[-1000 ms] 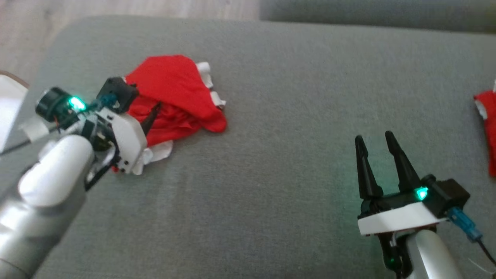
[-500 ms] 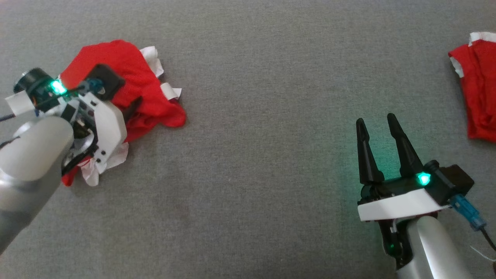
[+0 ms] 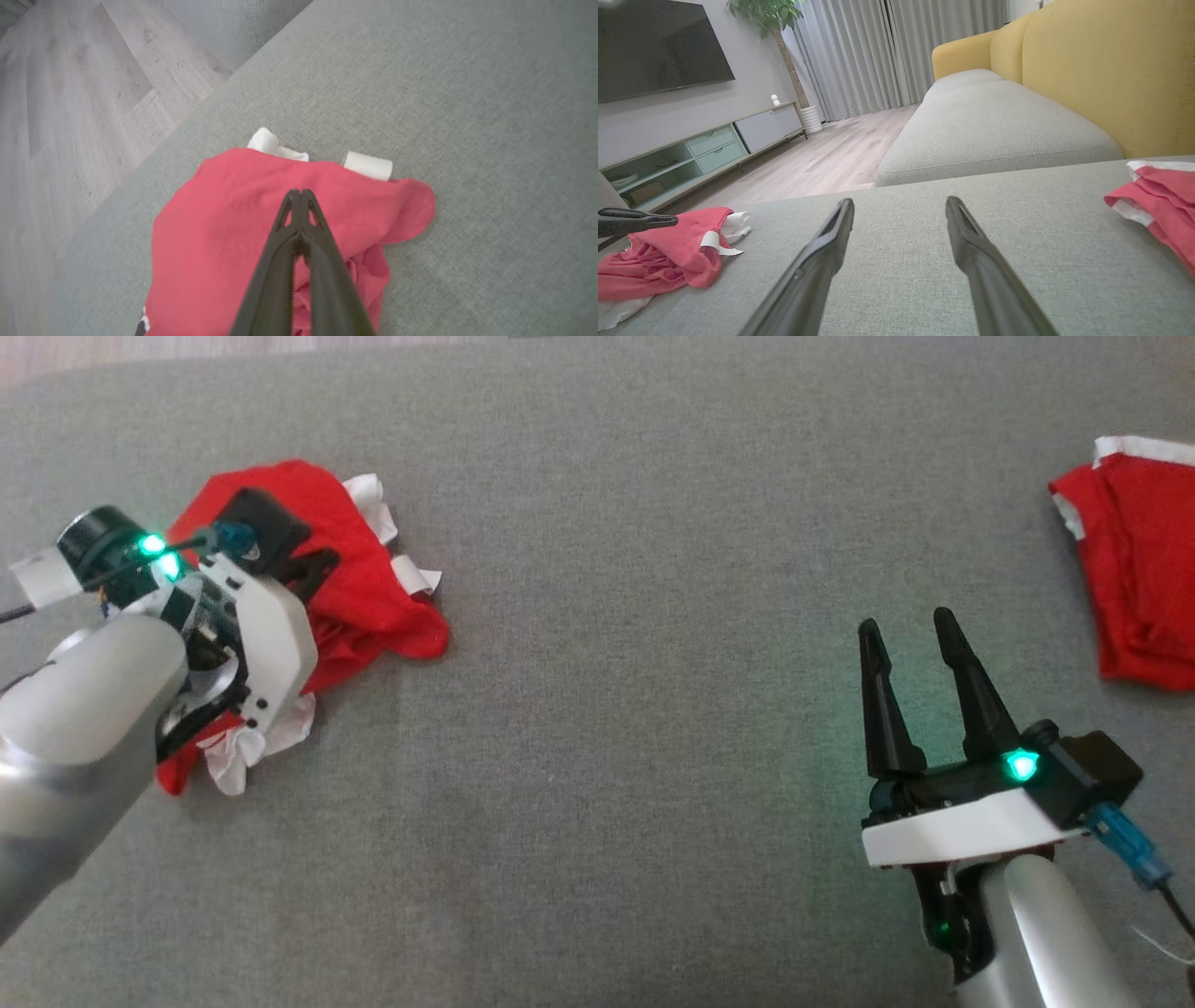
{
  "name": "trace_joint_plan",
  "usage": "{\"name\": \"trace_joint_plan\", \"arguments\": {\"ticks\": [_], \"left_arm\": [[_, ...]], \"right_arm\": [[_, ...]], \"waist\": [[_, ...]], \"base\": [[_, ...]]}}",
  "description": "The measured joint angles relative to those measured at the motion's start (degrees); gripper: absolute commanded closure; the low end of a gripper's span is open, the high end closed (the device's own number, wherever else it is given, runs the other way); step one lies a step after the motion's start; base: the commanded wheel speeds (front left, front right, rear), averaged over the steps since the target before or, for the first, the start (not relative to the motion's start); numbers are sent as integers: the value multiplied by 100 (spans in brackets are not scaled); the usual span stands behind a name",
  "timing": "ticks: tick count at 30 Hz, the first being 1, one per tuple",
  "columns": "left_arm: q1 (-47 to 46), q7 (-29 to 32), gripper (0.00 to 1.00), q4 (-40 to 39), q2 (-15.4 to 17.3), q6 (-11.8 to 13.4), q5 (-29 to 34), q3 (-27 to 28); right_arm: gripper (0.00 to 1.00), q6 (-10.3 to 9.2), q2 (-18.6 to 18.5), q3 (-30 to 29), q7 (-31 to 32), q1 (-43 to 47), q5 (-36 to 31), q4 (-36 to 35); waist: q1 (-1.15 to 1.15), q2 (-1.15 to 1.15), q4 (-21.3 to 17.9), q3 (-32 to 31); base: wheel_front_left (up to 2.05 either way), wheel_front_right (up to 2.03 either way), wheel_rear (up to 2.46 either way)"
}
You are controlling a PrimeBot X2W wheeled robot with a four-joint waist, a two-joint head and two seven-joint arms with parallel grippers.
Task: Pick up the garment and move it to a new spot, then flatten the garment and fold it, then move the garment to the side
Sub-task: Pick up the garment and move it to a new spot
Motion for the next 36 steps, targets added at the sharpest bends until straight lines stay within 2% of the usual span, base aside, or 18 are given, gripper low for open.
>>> {"name": "trace_joint_plan", "arguments": {"ticks": [8,10,11,17,18,19,20,25,29,33,36], "left_arm": [[-32,-943,100,352,-14,12,-359,113],[3,-1294,100,446,-48,185,-481,307],[3,-1294,100,446,-48,185,-481,307],[686,-2278,100,390,-193,860,-991,872],[892,-2396,65,335,-199,988,-1091,957],[1091,-2479,24,275,-199,1090,-1174,1026],[1292,-2543,0,193,-199,1200,-1232,1100],[2269,-2679,0,-487,-223,1768,-1335,1501],[3070,-2681,0,-1235,-311,2192,-1028,2129],[3924,-2687,0,-1745,-460,2418,-627,2630],[4480,-2688,0,-1939,-553,2474,-387,2965]], "right_arm": [[0,0,0,-94,0,112,100,2],[0,0,1,-138,0,222,100,2],[0,0,1,-138,0,222,100,2],[0,0,1,-237,0,454,101,4],[0,0,1,-240,0,500,102,8],[0,0,2,-241,0,543,103,12],[0,0,2,-237,0,591,116,15],[0,0,3,-246,0,801,153,57],[0,0,4,-255,0,953,154,68],[0,0,5,-250,0,1014,197,74],[0,0,5,-210,0,1096,211,99]], "waist": [[0,0,45,-399],[0,0,91,-521],[0,0,91,-521],[-1,0,310,-914],[-1,0,357,-988],[-1,0,401,-1057],[-1,0,447,-1125],[-1,0,681,-1443],[-1,0,851,-1622],[-1,0,948,-1748],[-1,0,970,-1806]], "base": [[0,0,0],[0,0,0],[0,0,0],[0,0,0],[0,0,0],[0,0,0],[0,0,0],[0,0,0],[0,0,0],[0,0,0],[0,0,0]]}}
